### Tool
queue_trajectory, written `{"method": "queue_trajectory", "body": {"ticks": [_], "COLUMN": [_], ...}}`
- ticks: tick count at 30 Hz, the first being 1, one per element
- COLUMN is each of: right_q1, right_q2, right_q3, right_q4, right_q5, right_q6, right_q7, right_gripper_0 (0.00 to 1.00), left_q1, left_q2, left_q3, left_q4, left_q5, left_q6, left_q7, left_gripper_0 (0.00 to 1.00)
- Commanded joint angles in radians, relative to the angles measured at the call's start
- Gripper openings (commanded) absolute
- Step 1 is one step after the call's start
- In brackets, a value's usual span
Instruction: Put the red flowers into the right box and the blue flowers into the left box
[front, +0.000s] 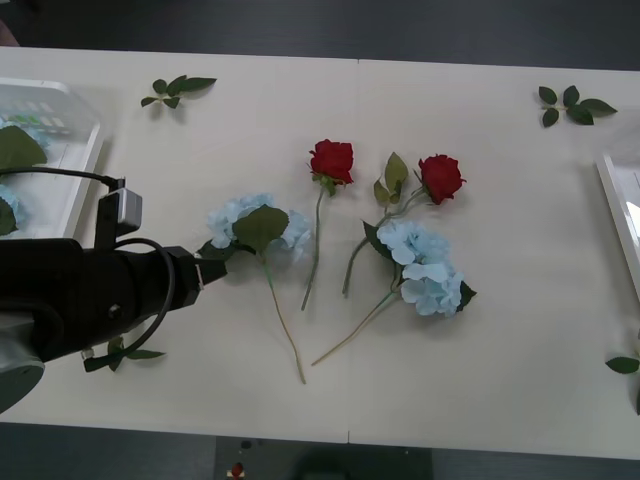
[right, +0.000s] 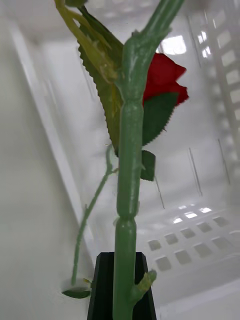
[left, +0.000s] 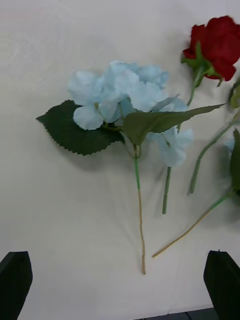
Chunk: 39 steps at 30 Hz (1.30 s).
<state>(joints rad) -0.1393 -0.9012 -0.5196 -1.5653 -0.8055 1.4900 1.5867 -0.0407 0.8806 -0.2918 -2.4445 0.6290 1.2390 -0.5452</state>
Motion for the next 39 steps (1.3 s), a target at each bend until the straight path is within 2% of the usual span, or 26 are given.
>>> {"method": "queue_trajectory", "body": {"ticks": [1, 10, 11, 12, 14, 15, 17, 23, 27, 33, 39], "right_q1": [-0.022, -0.074, -0.079, -0.079, -0.079, -0.079, -0.079, -0.082, -0.082, -0.082, -0.08], "right_q2": [-0.067, -0.094, -0.094, -0.094, -0.094, -0.094, -0.094, -0.094, -0.094, -0.056, 0.073], "right_q3": [0.001, 0.079, 0.095, 0.102, 0.116, 0.119, 0.121, 0.135, 0.136, 0.105, 0.033], "right_q4": [0.106, 0.291, 0.298, 0.298, 0.298, 0.298, 0.298, 0.277, 0.2, -0.01, -0.262], "right_q5": [0.011, 0.025, 0.026, 0.029, 0.032, 0.032, 0.028, 0.015, 0.009, -0.008, -0.031], "right_q6": [-0.068, -0.198, -0.215, -0.226, -0.243, -0.248, -0.249, -0.246, -0.178, 0.016, 0.243], "right_q7": [-0.027, -0.004, -0.002, -0.001, -0.002, -0.001, 0.001, 0.021, 0.038, 0.024, -0.065], "right_gripper_0": [0.0, 0.0, 0.04, 0.16, 0.67, 0.83, 0.95, 0.99, 0.99, 0.99, 0.99], "left_q1": [-0.057, -0.225, -0.252, -0.268, -0.297, -0.314, -0.34, -0.426, -0.47, -0.525, -0.548], "left_q2": [-0.011, -0.104, -0.124, -0.135, -0.158, -0.167, -0.184, -0.212, -0.239, -0.255, -0.265], "left_q3": [-0.084, -0.303, -0.334, -0.351, -0.372, -0.386, -0.408, -0.477, -0.513, -0.578, -0.618], "left_q4": [0.048, 0.274, 0.311, 0.335, 0.377, 0.398, 0.429, 0.516, 0.582, 0.66, 0.697], "left_q5": [-0.084, -0.276, -0.298, -0.307, -0.308, -0.308, -0.308, -0.308, -0.307, -0.305, -0.304], "left_q6": [0.02, 0.019, 0.011, 0.008, 0.0, -0.006, -0.015, -0.016, -0.032, -0.072, -0.087], "left_q7": [-0.042, -0.044, -0.041, -0.041, -0.038, -0.038, -0.035, -0.035, -0.036, -0.033, -0.032], "left_gripper_0": [1.0, 1.0, 1.0, 1.0, 1.0, 1.0, 1.0, 1.0, 1.0, 1.0, 1.0]}}
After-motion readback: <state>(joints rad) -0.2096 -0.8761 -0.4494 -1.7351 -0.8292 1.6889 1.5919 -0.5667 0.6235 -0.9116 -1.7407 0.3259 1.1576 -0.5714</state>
